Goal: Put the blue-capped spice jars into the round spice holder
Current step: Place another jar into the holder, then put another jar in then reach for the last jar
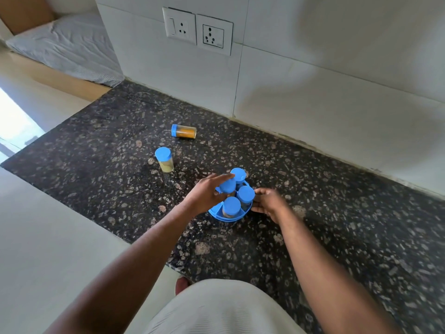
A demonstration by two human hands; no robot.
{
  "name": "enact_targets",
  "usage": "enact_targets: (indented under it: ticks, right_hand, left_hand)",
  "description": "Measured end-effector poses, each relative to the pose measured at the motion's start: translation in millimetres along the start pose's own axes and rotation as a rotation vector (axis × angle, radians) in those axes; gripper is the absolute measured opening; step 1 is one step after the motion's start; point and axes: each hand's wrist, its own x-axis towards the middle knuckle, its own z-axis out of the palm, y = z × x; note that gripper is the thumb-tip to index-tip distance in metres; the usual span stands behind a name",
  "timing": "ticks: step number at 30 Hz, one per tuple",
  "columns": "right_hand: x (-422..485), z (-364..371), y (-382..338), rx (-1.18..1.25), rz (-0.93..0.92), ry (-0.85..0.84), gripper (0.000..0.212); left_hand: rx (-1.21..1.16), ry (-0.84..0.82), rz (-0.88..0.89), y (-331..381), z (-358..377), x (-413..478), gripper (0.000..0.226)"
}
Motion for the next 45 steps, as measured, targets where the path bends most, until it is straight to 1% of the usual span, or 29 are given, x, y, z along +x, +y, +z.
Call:
enact_targets:
  ticks: [2, 5, 7, 9, 11, 13, 15, 16, 17, 18, 20, 22, 24, 26, 29, 33, 36, 38, 40, 42, 45]
  right_hand:
    - [-2, 1, -1, -0.001, 0.000, -0.011, 0.023]
    - [-6, 2, -4, 0.022, 0.004, -0.007, 0.016]
    - [-5, 2, -4, 0.044, 0.001, 0.011, 0.017]
    - [-3, 2, -3, 0.066, 0.003, 0.034, 0.017]
    - [-1, 2, -4, 0.091, 0.005, 0.062, 0.017]
    - [-1, 2, -6, 0.120, 0.002, 0.102, 0.019]
    - [0, 1, -6, 0.156, 0.005, 0.156, 0.023]
    - [0, 0, -7, 0.173, 0.008, 0.181, 0.025]
    - [2, -2, -6, 0.187, 0.014, 0.204, 0.025]
    - [3, -3, -6, 0.193, 0.024, 0.223, 0.024]
    - [3, -5, -7, 0.205, 0.044, 0.239, 0.023]
    - [3, -3, -10, 0.226, 0.061, 0.238, 0.025]
    - [1, -3, -11, 0.218, 0.074, 0.224, 0.027]
    - [0, -5, -12, 0.190, 0.072, 0.221, 0.027]
    - [2, -5, -13, 0.162, 0.053, 0.246, 0.028]
    - [4, -4, -13, 0.169, 0.055, 0.238, 0.035]
    - [4, -6, -9, 0.174, 0.060, 0.211, 0.035]
    - [2, -7, -7, 0.167, 0.055, 0.201, 0.035]
    - [0, -8, -6, 0.164, 0.038, 0.196, 0.035]
    - [-4, -9, -5, 0.160, 0.018, 0.189, 0.032]
    - [-8, -9, -2, 0.169, 0.009, 0.196, 0.035]
  left_hand:
    - [0.088, -0.056, 0.064, 0, 1, 1, 0.063]
    - [0.187, -0.099, 0.098, -3, 2, 3, 0.067]
    - [0.232, -0.121, 0.109, -8, 1, 2, 0.077]
    - [0.231, -0.097, 0.074, -14, -4, 0, 0.084]
    - [0.223, 0.043, 0.002, -19, -14, -3, 0.084]
    - [0.225, 0.287, -0.099, -24, -27, -3, 0.081]
    - [0.247, 0.515, -0.242, -34, -43, 1, 0.079]
    - [0.259, 0.585, -0.329, -39, -53, 4, 0.079]
    - [0.260, 0.618, -0.410, -46, -61, 7, 0.079]
    - [0.249, 0.617, -0.476, -53, -69, 11, 0.078]
    - [0.191, 0.550, -0.567, -66, -80, 17, 0.075]
    - [0.111, 0.479, -0.589, -79, -84, 23, 0.067]
    - [0.059, 0.454, -0.599, -85, -80, 22, 0.059]
    - [0.040, 0.463, -0.602, -86, -74, 19, 0.056]
    - [-0.006, 0.485, -0.614, -84, -73, 18, 0.058]
    - [-0.216, 0.530, -0.547, -72, -74, 21, 0.058]
    - [-0.491, 0.434, -0.463, -58, -67, 22, 0.052]
    - [-0.595, 0.352, -0.426, -49, -57, 25, 0.049]
    - [-0.601, 0.292, -0.405, -38, -44, 28, 0.047]
    - [-0.600, 0.265, -0.392, -25, -31, 30, 0.048]
    - [-0.531, 0.238, -0.365, -14, -16, 29, 0.049]
